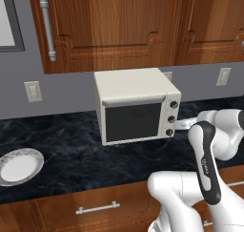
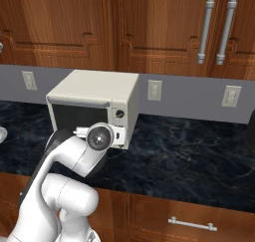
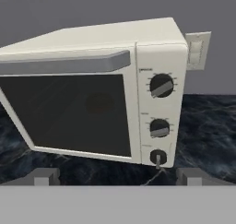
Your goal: Pick up the bagel from the plate, place it on the toaster oven rack, close the door, and set the timer.
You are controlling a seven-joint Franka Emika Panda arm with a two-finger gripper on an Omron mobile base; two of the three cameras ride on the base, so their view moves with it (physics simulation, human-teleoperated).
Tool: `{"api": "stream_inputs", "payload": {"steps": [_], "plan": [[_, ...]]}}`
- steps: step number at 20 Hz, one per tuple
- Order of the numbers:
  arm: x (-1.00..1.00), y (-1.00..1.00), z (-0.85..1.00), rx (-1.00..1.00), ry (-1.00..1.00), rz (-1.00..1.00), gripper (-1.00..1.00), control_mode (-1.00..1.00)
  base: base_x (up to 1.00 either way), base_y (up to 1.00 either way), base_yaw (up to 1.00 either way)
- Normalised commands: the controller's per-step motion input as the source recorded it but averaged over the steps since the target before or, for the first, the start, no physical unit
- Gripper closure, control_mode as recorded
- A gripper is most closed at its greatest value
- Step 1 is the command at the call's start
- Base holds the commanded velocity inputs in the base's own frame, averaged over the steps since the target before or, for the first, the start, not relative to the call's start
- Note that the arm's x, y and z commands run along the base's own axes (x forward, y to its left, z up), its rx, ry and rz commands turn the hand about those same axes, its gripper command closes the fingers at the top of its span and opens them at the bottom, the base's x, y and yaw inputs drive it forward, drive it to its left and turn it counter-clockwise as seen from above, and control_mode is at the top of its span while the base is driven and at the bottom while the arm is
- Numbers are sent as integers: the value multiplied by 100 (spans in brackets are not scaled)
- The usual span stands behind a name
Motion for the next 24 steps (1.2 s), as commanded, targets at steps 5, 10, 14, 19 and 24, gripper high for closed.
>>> {"api": "stream_inputs", "payload": {"steps": [5,10,14,19,24], "plan": [[0,0,0,0,-1,0,-100,-100,0,0,0],[0,0,0,0,0,0,-100,-100,0,0,0],[5,0,-7,-2,3,-2,-100,-100,0,0,0],[21,0,-4,-5,14,-9,-100,-100,0,0,0],[13,-1,0,-4,16,-12,-100,-100,0,0,0]]}}
